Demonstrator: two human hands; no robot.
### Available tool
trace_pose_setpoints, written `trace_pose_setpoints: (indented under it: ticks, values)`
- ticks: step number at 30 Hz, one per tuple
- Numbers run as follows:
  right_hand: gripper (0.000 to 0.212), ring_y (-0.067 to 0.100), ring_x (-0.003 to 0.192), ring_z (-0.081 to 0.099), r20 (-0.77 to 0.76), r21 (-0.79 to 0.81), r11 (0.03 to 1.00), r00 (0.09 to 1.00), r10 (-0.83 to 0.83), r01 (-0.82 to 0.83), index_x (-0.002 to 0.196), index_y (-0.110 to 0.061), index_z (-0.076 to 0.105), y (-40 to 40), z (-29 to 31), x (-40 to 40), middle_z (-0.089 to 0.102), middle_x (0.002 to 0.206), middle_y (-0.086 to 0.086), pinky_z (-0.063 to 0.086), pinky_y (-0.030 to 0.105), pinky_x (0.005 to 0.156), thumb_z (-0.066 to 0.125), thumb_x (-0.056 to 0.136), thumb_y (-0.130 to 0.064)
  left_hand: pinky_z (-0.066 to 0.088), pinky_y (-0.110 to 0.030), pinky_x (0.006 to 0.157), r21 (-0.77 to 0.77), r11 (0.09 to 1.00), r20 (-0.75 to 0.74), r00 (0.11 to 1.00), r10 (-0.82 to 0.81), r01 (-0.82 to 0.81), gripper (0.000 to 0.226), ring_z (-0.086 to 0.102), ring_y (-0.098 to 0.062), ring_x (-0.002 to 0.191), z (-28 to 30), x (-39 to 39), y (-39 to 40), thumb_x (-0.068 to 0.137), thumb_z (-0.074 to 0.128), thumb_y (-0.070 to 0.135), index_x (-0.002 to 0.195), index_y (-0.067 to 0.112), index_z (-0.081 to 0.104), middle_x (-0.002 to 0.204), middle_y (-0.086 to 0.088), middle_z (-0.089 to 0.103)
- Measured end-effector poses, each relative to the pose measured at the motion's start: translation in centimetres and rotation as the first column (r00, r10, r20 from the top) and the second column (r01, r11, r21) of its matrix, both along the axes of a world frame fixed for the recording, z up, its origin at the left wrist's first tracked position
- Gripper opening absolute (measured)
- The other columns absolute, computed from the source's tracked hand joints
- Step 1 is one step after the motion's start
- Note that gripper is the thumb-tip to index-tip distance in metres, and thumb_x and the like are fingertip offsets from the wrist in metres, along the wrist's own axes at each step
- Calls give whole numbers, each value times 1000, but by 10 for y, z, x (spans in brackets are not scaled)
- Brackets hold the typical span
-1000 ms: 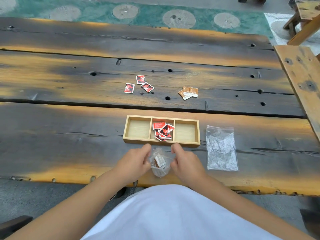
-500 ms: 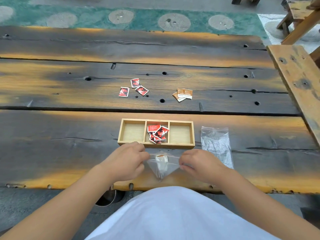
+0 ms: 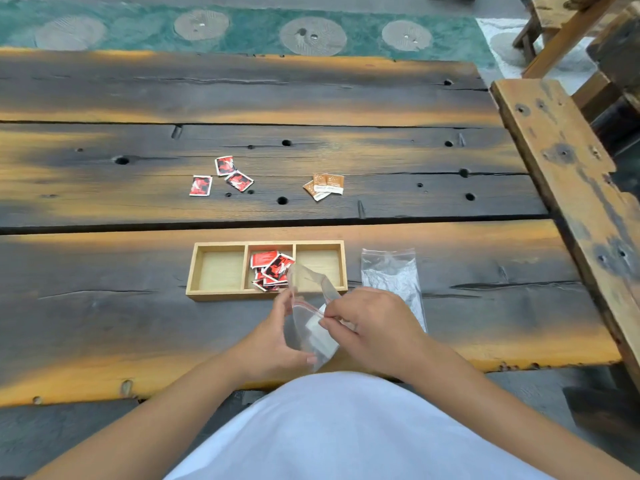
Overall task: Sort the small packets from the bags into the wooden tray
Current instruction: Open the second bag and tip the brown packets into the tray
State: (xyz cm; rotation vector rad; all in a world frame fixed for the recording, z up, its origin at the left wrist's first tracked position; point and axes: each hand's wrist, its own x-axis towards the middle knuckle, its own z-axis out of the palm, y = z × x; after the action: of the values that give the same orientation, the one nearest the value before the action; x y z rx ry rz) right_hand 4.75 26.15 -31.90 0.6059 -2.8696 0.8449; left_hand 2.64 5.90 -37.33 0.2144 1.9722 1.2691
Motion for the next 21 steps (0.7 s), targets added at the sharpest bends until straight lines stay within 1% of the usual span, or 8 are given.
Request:
trace_pose_setpoints:
  ticks: [2, 5, 8, 10, 12, 16, 18, 21]
  values:
    - [12, 16, 63, 61, -40, -145, 988, 998, -57, 51, 80, -23, 69, 1, 5, -5, 67, 67, -6, 50, 28, 59, 61, 85, -31, 45, -8, 79, 84, 996, 30, 1000, 9, -12, 86, 56, 6, 104, -2, 3, 18, 73, 80, 3, 133, 31, 26, 119, 9, 55]
    - [16, 6, 65, 55, -36, -267, 958, 993, -113, 100, 84, -17, 71, 4, 11, -16, 67, 68, -6, 45, 21, 61, 63, 84, -31, 47, -9, 75, 173, 959, 41, 974, 222, -225, 62, 62, 4, 99, -6, 2, 44, 76, 76, -6, 122, 25, 48, 106, 11, 67]
    - [36, 3, 81, 55, 102, -287, 939, 980, -169, 192, 115, -21, 66, 13, 8, -28, 66, 89, -9, 44, 19, 75, 65, 84, -38, 45, -6, 76, 185, 945, 55, 963, 263, -269, 53, 63, 9, 97, -3, -8, 54, 82, 70, -5, 123, 24, 56, 109, 14, 68]
    - [57, 2, 103, 49, 276, -231, 923, 931, -240, 307, 136, -23, 51, 20, 3, -37, 57, 114, -12, 40, 21, 90, 69, 85, -39, 50, -19, 86, 208, 945, 180, 959, 217, -253, 47, 67, -3, 104, -5, -15, 50, 84, 68, -1, 124, 21, 59, 113, 4, 72]
    - [69, 3, 113, 46, 534, -182, 887, 800, -272, 423, 144, -24, 36, 24, -6, -40, 47, 124, -17, 38, 25, 98, 70, 86, -40, 51, -43, 96, 242, 923, 319, 923, 216, -300, 50, 66, -27, 111, -8, -17, 46, 80, 67, 4, 128, 18, 59, 119, -11, 70]
    - [47, 16, 96, 69, 901, -155, 810, 417, -119, 565, 114, -23, 63, 21, -44, -27, 71, 105, -4, 54, 46, 93, 67, 79, -54, 54, -50, 87, 220, 856, 576, 770, 273, -468, 48, 68, -35, 97, -14, -22, 44, 82, 57, -6, 127, 10, 58, 114, -22, 68]
    - [39, 25, 90, 73, 918, -149, 775, 378, -123, 614, 100, -15, 70, 19, -59, -24, 76, 98, 6, 56, 52, 89, 65, 79, -48, 59, -44, 78, 186, 845, 660, 701, 271, -501, 41, 71, -33, 91, -15, -24, 46, 88, 49, -11, 123, 6, 60, 111, -23, 70]
    - [38, 29, 83, 72, 909, -127, 746, 377, -175, 653, 93, -8, 69, 16, -72, -27, 75, 93, 14, 55, 50, 83, 62, 76, -42, 58, -45, 82, 143, 846, 720, 640, 267, -514, 38, 69, -35, 100, -19, -28, 46, 90, 47, -9, 122, 4, 60, 116, -23, 69]
